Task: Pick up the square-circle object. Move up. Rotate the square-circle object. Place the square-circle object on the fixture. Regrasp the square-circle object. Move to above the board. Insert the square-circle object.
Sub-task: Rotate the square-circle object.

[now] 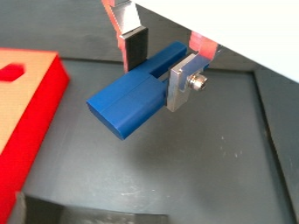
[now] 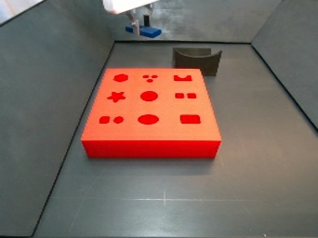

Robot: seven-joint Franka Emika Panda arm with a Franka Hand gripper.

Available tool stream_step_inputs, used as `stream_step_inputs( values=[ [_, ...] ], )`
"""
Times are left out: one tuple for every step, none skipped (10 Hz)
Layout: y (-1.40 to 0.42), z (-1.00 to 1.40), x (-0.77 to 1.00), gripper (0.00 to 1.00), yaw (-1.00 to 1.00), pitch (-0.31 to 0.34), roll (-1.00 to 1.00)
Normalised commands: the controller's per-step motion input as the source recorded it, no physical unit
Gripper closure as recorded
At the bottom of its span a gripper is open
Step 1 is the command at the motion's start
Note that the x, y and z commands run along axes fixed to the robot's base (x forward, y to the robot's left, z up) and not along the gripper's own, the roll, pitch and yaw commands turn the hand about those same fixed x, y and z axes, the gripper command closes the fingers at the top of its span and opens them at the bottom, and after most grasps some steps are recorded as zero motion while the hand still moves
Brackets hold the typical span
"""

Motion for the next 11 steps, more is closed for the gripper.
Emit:
stream_step_inputs(
  values=[
    [0.02,0.00,0.00,1.00,-1.00,-0.010,-0.01],
    [0.02,0.00,0.00,1.00,-1.00,-0.011,-0.02],
    [0.02,0.00,0.00,1.00,-1.00,-0.011,-0.02],
    [0.02,0.00,0.00,1.00,-1.00,-0.013,-0.02],
    [0.02,0.00,0.00,1.00,-1.00,-0.014,-0.02],
    [0.02,0.00,0.00,1.00,-1.00,-0.016,-0.03],
    [0.02,0.00,0.00,1.00,-1.00,-0.018,-0.03],
    [0.02,0.00,0.00,1.00,-1.00,-0.021,-0.03],
    [0.02,0.00,0.00,1.00,-1.00,-0.025,-0.04],
    [0.02,0.00,0.00,1.00,-0.97,-0.033,-0.05],
    [0.02,0.00,0.00,1.00,-0.73,-0.033,-0.05]
  ],
)
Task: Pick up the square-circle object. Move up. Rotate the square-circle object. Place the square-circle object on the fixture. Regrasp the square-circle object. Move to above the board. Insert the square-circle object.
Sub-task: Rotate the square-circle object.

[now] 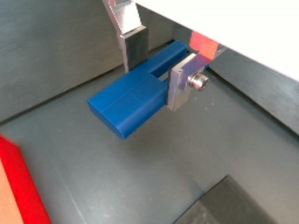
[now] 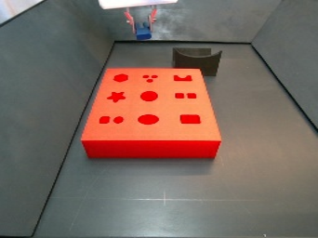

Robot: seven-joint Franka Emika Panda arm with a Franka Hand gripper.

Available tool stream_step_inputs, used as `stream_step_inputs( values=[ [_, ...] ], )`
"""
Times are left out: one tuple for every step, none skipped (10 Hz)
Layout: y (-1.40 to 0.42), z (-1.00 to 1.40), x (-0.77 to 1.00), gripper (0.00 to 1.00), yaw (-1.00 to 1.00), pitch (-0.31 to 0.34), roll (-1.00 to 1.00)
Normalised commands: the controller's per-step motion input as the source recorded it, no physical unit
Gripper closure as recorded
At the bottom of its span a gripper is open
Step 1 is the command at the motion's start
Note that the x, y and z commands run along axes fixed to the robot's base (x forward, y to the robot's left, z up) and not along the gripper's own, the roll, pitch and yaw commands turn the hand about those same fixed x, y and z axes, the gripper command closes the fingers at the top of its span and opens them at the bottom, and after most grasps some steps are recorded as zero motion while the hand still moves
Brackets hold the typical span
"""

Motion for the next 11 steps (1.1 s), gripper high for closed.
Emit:
stream_step_inputs(
  values=[
    [0.02,0.00,0.00,1.00,-0.44,-0.033,-0.05],
    [0.02,0.00,0.00,1.00,-0.29,-0.033,-0.05],
    [0.02,0.00,0.00,1.00,-0.22,-0.033,-0.05],
    [0.00,-1.00,0.00,1.00,0.00,0.000,0.00],
    [0.00,-1.00,0.01,1.00,0.03,-0.009,0.00],
    [0.00,-1.00,0.03,1.00,0.03,-0.042,-0.02],
    [0.00,-1.00,0.04,1.00,0.03,-0.053,-0.04],
    [0.00,-1.00,0.04,1.00,0.02,-0.059,-0.06],
    [0.01,-1.00,0.05,1.00,0.02,-0.064,-0.08],
    [0.01,-0.91,0.05,1.00,0.01,-0.072,-0.10],
    [0.01,-0.79,0.04,1.00,0.01,-0.090,-0.13]
  ],
)
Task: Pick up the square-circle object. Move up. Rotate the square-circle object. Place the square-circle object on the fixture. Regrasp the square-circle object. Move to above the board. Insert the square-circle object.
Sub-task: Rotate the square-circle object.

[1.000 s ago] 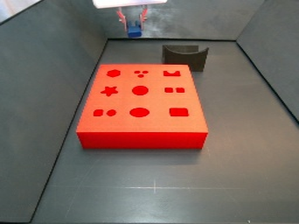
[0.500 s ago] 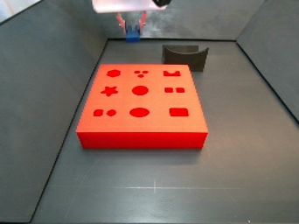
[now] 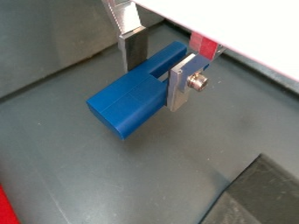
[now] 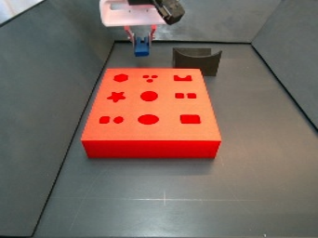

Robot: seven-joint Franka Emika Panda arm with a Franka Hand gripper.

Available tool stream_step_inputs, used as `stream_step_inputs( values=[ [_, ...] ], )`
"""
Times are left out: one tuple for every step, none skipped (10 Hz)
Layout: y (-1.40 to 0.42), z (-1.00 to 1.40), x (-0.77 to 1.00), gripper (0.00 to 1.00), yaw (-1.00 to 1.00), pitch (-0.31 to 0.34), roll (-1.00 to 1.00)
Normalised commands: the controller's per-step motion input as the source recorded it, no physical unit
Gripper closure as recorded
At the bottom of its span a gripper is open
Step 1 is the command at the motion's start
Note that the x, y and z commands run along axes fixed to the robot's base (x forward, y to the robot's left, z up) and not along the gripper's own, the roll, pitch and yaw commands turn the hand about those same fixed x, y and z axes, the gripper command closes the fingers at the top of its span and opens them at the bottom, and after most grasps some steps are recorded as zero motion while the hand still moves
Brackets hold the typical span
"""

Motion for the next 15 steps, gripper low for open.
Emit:
stream_step_inputs(
  values=[
    [0.01,-0.70,0.04,1.00,0.01,-0.101,-0.14],
    [0.01,-0.60,0.04,1.00,0.01,-0.112,-0.16],
    [0.01,-0.56,0.04,1.00,0.01,-0.114,-0.16],
    [0.02,-0.48,0.03,1.00,0.00,-0.124,-0.17],
    [0.02,-0.43,0.03,1.00,0.00,-0.128,-0.18],
    [0.02,-0.36,0.03,1.00,-0.01,-0.133,-0.18],
    [0.03,-0.33,0.03,1.00,0.00,-0.142,-0.18],
    [0.02,-0.27,0.02,1.00,0.00,-0.158,-0.19],
    [0.02,-0.23,0.02,1.00,0.00,-0.168,-0.19],
    [0.02,-0.18,0.02,1.00,0.00,-0.171,-0.20],
    [0.02,-0.16,0.02,1.00,0.00,-0.169,-0.20],
    [0.02,-0.10,0.02,1.00,-0.01,-0.167,-0.21],
    [0.00,0.00,0.00,0.00,0.00,0.000,0.00],
    [0.00,1.00,0.00,0.00,0.00,0.000,0.00],
    [0.00,1.00,-0.01,0.00,0.00,0.016,0.00]
  ],
)
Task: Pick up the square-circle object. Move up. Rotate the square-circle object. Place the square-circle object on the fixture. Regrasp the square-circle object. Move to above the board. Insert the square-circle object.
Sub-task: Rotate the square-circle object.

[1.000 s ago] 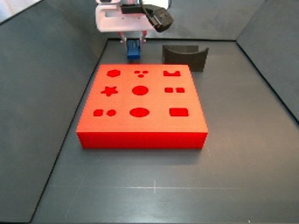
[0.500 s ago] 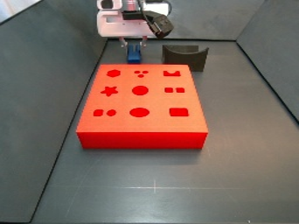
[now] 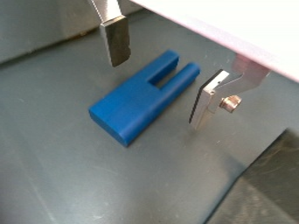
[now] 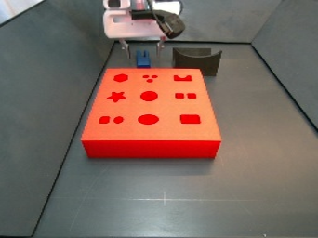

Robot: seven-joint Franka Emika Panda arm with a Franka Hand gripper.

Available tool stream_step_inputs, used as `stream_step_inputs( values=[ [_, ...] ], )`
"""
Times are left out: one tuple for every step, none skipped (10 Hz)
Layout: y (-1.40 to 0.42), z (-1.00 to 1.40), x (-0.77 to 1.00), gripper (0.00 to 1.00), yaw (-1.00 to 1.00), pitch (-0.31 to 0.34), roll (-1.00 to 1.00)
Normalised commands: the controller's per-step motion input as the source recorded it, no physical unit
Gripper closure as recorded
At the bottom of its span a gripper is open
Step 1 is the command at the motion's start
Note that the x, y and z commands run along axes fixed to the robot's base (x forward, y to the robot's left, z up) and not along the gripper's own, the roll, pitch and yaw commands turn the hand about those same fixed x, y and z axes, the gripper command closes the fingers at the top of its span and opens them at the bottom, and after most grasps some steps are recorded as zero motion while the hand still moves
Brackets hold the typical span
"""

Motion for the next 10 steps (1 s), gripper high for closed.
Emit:
stream_step_inputs(
  values=[
    [0.00,1.00,-0.02,0.00,-0.01,0.044,0.01],
    [0.00,1.00,-0.01,0.00,-0.01,0.088,0.03],
    [0.01,1.00,-0.01,0.00,-0.01,0.107,0.04],
    [0.00,1.00,-0.01,0.00,-0.01,0.123,0.07],
    [0.00,1.00,-0.01,0.00,-0.01,0.129,0.09],
    [0.00,1.00,-0.02,0.00,0.00,0.133,0.12],
    [0.00,0.99,-0.03,0.00,0.01,0.135,0.13],
    [-0.01,0.82,-0.02,0.00,0.03,0.138,0.15],
    [0.00,0.00,0.00,0.00,1.00,0.000,0.00],
    [-0.01,-0.13,0.00,0.00,1.00,0.002,0.00]
  ],
)
